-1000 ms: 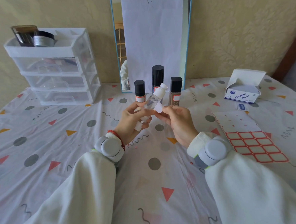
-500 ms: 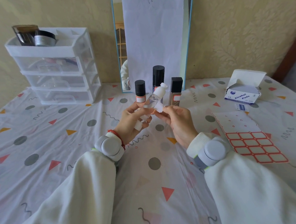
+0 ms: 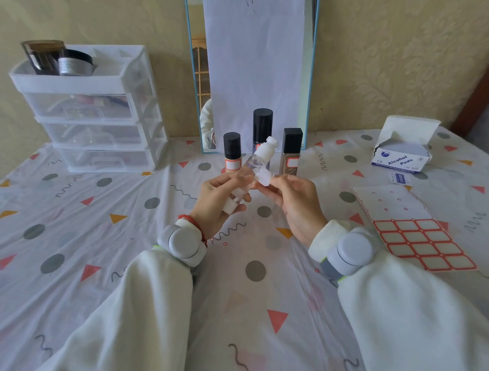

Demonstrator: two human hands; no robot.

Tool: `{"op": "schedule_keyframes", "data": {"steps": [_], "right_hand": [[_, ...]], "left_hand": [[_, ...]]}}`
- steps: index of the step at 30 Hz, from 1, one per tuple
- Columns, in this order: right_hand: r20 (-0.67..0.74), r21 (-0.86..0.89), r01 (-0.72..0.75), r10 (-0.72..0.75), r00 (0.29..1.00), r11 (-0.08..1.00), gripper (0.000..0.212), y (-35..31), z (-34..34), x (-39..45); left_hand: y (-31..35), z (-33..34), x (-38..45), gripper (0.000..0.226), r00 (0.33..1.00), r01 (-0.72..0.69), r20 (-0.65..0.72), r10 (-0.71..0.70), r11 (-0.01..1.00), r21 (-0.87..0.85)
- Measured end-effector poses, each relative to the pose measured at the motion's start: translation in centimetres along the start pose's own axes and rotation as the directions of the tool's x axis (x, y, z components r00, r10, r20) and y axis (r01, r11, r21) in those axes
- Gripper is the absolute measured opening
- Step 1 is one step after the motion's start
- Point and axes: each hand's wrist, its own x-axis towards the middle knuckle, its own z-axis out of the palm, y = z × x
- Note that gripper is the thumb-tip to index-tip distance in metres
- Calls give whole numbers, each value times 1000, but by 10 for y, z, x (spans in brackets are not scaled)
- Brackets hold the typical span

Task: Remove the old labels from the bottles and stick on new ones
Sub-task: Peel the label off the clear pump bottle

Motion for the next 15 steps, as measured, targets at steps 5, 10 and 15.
{"op": "schedule_keyframes", "data": {"steps": [5,10,15], "right_hand": [[-3,46,19,-19,1000,999,15,-1,1,0],[-64,87,2,4,998,996,15,-1,0,3],[-48,144,-11,18,999,990,13,-2,1,3]], "left_hand": [[-4,2,0,16,998,-58,-28,63,988,145],[-10,4,1,19,982,-178,3,191,908,380],[-14,3,3,20,952,-264,-5,306,830,491]]}}
